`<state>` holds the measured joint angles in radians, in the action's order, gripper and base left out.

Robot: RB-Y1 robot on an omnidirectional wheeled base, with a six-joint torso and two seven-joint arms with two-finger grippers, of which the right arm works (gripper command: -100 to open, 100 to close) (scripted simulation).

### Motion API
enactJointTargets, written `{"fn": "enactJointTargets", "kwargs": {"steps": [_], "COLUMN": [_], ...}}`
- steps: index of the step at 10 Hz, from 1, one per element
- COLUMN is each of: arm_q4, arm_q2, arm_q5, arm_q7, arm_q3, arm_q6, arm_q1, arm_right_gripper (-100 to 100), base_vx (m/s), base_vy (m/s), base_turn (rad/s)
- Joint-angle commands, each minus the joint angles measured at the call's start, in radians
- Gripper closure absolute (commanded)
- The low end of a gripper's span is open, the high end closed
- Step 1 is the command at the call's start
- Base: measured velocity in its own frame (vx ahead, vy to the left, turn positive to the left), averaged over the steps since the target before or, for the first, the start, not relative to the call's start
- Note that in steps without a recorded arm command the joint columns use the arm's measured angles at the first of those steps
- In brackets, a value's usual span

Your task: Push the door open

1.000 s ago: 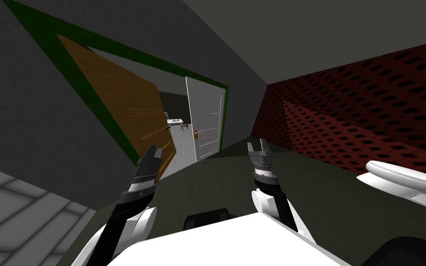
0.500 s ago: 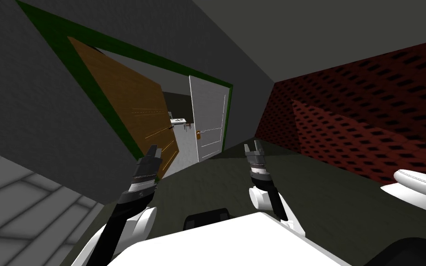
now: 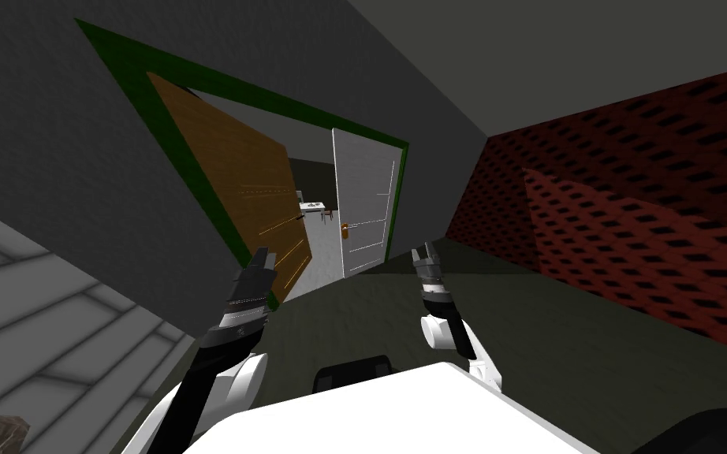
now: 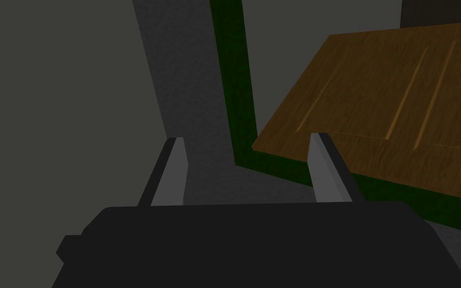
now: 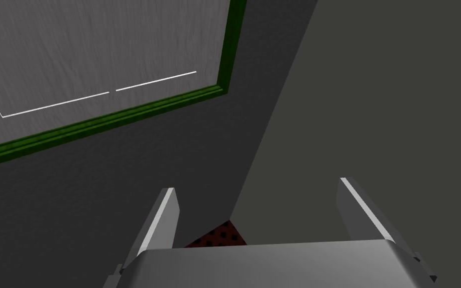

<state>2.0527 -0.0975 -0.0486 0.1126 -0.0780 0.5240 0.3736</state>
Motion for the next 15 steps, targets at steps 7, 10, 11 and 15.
{"fn": "enactJointTargets", "kwargs": {"steps": [7, 10, 11, 15], "arm_q4": [-0.198, -0.286, -0.315, -0.408], "arm_q2": [-0.041, -0.057, -0.065, -0.082], "arm_q5": [-0.02, -0.028, -0.033, -0.041], "arm_q7": [0.004, 0.007, 0.008, 0.01], "arm_q3": [-0.006, -0.009, -0.011, -0.014], "arm_q6": [-0.006, -0.009, -0.011, -0.014], "arm_q1": [-0.106, -0.148, -0.169, -0.212], "arm_right_gripper": [-100, -100, -100, -100], "base_vx": [0.069, 0.076, 0.077, 0.062], "base_vy": [0.003, 0.0, -0.007, -0.004], "base_turn": [0.107, 0.117, 0.145, 0.114]}}
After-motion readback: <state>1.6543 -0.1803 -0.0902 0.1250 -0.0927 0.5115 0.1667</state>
